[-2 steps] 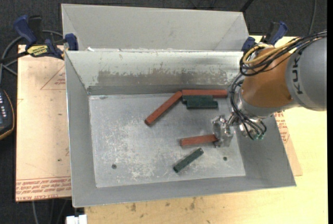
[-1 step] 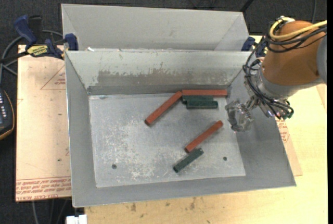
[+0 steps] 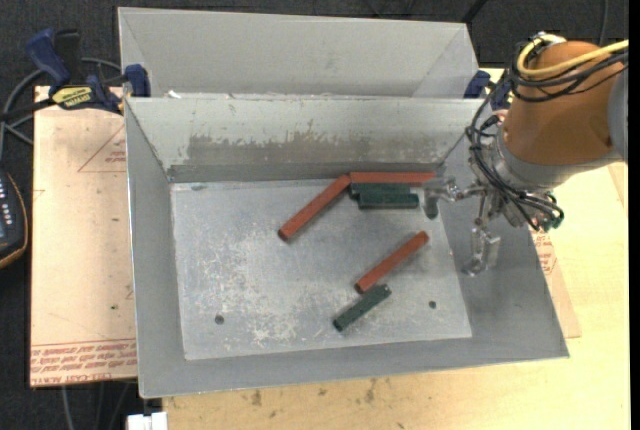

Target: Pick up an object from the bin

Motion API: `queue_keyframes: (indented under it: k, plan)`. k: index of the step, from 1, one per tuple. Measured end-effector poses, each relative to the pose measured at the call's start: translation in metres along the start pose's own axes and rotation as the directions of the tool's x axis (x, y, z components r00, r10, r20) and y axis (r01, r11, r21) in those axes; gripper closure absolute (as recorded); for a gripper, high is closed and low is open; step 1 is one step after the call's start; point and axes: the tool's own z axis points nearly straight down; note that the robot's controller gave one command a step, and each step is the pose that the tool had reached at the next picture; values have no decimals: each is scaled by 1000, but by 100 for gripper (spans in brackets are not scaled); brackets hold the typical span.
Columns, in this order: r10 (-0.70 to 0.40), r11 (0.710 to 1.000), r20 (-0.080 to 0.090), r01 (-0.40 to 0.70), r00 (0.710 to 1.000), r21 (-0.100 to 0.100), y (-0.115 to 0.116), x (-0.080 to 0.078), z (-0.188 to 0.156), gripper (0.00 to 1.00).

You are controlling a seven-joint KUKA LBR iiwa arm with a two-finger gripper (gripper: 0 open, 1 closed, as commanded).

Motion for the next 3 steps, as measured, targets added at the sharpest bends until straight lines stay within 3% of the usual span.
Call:
queue_keyframes:
  k: [1,2,3]
  plan:
    - [-118,993,-5,118,993,-5,-2,-34,94,0]
    - [-117,993,-1,117,993,-1,-3,-35,89,100]
    - [-282,959,5,282,959,7,-17,-39,-49,100]
